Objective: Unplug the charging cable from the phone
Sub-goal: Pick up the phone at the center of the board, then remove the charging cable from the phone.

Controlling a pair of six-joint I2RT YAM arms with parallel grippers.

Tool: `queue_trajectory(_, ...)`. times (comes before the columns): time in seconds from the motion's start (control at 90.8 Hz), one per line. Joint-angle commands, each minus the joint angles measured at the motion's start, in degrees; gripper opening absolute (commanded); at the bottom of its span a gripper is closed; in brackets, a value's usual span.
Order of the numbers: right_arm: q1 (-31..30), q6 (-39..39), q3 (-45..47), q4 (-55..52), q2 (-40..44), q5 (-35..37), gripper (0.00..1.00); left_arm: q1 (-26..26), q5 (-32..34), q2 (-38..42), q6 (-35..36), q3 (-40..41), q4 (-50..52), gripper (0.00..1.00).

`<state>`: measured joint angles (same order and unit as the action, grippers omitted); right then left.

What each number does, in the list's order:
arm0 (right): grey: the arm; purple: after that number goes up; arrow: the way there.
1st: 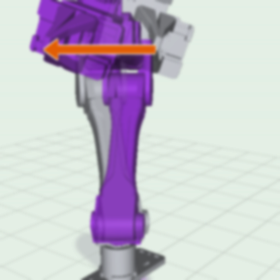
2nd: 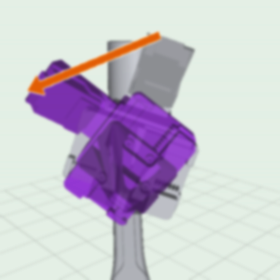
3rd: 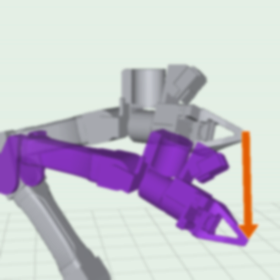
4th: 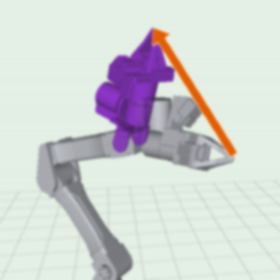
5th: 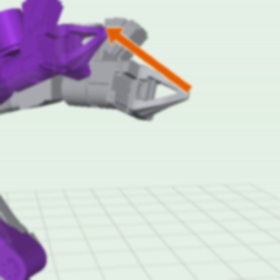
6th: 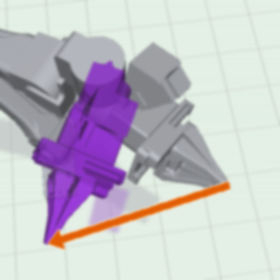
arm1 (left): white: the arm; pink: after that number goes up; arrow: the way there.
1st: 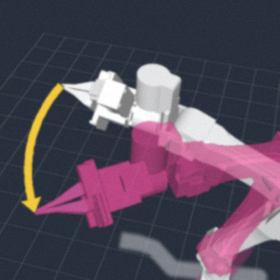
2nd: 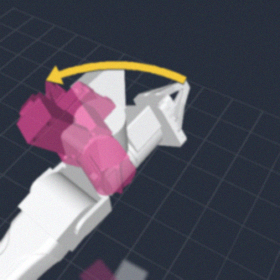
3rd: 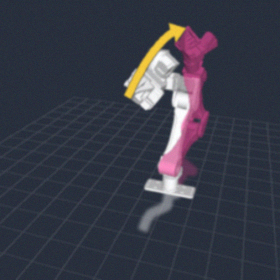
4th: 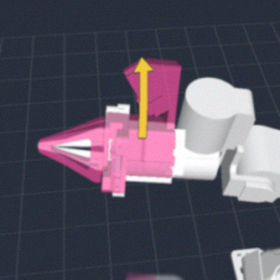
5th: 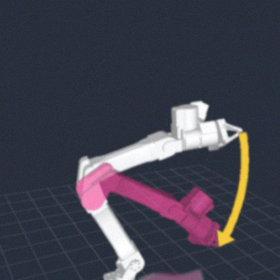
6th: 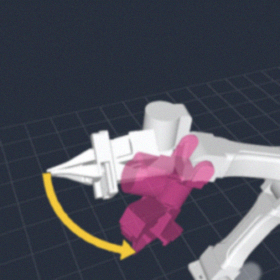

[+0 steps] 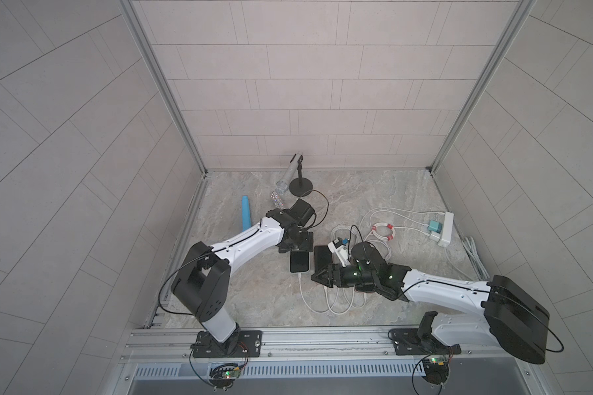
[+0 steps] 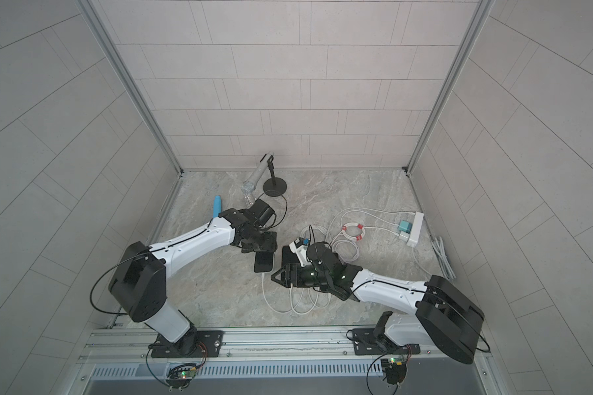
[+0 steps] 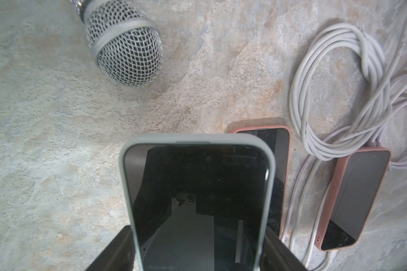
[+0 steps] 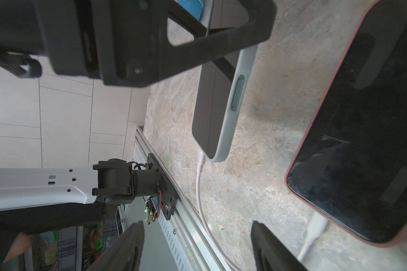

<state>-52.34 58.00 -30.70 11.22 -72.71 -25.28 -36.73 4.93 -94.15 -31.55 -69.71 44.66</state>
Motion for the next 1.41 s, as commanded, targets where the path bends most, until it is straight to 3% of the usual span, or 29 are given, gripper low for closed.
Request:
queue_trajectory(0.0,-1.40,0.90,1.25,5.44,-1.08,2.45,0.70,0.18,-0.62,1.88,-0.15,-1.64,0.14,0.00)
queue_trajectory(0.936,-9.15,6.99,5.10,32.88,-16.45,13.70,0.48,0.17,-3.74,1.62,-2.25,-3.53,3.87,0.00)
queue_trajectory(1.398,-9.80,7.34,4.11,33.57,-17.64,15.70,0.36,0.17,-4.16,2.05,-2.47,-3.59,3.87,0.00)
